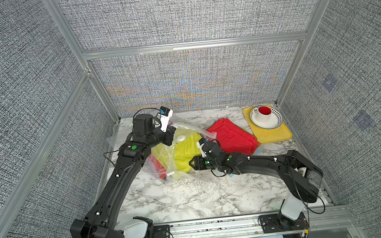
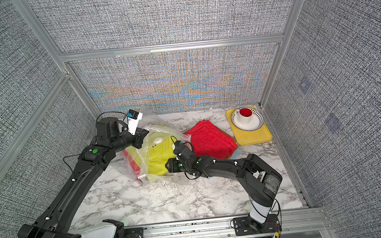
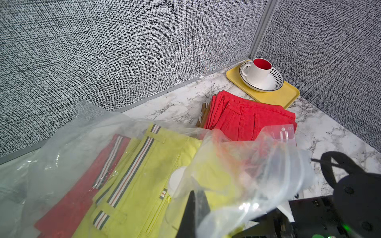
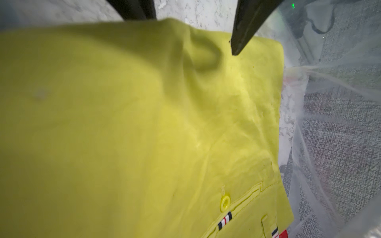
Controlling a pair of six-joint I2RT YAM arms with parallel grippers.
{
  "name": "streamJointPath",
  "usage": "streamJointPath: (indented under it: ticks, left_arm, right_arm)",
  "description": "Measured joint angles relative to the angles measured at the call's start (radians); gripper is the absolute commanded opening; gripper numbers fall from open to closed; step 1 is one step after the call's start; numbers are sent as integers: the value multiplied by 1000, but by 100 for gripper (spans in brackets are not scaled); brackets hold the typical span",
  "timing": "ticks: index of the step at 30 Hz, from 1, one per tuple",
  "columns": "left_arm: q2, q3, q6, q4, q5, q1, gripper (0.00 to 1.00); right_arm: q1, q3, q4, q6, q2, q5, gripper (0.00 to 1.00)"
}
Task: Take the trousers out of the vacuum bag
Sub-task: Take out the trousers from the vacuum bag.
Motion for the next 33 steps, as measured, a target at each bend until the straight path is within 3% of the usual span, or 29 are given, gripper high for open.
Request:
streamJointPath:
  ticks: [10, 33]
  left_arm:
    - [0, -4, -3, 12, 0, 0, 0]
    - [-6, -16, -3, 16, 0, 0, 0]
  right_arm:
    - [24, -68, 156, 111, 50, -63, 77]
    - [16, -143, 594, 254, 156, 66, 76]
